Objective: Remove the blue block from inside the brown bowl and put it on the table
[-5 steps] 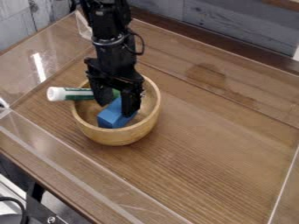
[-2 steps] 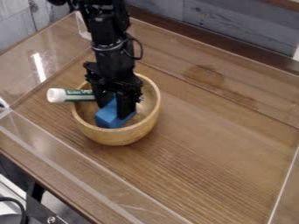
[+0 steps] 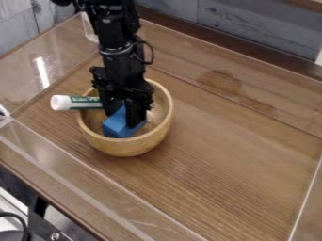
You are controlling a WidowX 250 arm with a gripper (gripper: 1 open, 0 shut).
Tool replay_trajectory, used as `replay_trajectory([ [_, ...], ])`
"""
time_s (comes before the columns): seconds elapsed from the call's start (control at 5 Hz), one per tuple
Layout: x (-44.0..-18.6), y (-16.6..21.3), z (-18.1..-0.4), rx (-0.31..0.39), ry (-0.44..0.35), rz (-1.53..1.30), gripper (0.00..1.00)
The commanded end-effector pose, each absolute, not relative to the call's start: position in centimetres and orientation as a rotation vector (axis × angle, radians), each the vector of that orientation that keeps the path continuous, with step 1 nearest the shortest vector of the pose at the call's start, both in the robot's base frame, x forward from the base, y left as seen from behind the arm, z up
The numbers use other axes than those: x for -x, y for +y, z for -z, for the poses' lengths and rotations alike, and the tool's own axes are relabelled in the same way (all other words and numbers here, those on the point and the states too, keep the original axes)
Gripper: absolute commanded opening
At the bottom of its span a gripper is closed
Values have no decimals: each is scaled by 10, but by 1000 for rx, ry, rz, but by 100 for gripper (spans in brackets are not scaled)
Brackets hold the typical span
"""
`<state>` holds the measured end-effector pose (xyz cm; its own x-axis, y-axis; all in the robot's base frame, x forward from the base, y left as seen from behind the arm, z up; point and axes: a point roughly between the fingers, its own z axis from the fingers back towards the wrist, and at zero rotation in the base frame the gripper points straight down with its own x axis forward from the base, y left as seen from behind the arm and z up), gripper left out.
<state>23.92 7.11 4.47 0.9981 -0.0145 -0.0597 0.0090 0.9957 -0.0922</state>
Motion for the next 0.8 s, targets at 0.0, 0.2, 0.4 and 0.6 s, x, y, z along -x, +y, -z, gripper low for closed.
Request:
replay_trajectory([
  [0.0,-246,74,-55,77,23,13,0],
  [0.2,-247,74,-56,76,23,15,0],
  [0.4,-247,73,-57,76,24,17,0],
  [0.6,-247,73,-57,75,24,20,0],
])
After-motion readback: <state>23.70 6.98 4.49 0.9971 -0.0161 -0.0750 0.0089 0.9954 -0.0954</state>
